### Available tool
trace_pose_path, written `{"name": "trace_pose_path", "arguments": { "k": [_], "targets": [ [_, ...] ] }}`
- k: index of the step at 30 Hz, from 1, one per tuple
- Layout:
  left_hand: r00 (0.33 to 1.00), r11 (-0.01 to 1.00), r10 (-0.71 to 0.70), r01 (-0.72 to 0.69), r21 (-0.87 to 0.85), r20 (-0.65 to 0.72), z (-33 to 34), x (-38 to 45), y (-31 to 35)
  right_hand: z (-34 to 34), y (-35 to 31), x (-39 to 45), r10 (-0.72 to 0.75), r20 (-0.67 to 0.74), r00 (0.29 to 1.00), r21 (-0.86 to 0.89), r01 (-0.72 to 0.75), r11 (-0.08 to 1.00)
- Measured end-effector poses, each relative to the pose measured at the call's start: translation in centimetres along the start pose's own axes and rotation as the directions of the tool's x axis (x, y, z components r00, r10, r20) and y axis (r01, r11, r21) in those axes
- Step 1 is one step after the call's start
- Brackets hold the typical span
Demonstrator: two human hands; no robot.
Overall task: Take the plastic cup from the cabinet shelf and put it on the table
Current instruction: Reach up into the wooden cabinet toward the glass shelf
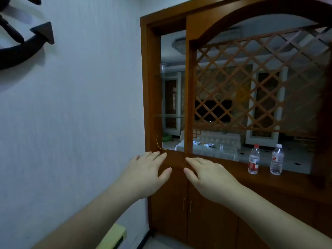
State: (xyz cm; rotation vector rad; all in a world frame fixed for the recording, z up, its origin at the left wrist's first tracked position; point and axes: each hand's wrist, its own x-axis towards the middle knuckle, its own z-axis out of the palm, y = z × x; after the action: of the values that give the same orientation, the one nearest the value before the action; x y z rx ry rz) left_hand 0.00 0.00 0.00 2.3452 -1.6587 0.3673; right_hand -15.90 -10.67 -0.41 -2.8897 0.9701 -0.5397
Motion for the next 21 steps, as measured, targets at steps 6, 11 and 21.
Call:
{"name": "trace_pose_path", "arguments": {
  "k": [6, 11, 21],
  "targets": [
    [1.0, 0.998, 0.019, -0.02, 0.058, 0.01, 3.1, 3.0, 2.1, 1.9, 4.7, 0.8, -0.018, -0.086, 0.996, -0.055, 0.013, 0.998],
    [0.999, 0.997, 0.023, -0.025, 0.074, 0.024, 6.7, 7.4, 4.9, 3.3, 10.9, 2.3, -0.036, -0.132, 0.991, -0.101, 0.023, 0.995],
    [0.995, 0.99, -0.083, 0.088, 0.114, -0.049, 12.1, 15.9, 10.1, 4.2, 21.9, 7.1, -0.002, -0.086, 0.996, -0.022, 0.001, 1.0]
  ]
}}
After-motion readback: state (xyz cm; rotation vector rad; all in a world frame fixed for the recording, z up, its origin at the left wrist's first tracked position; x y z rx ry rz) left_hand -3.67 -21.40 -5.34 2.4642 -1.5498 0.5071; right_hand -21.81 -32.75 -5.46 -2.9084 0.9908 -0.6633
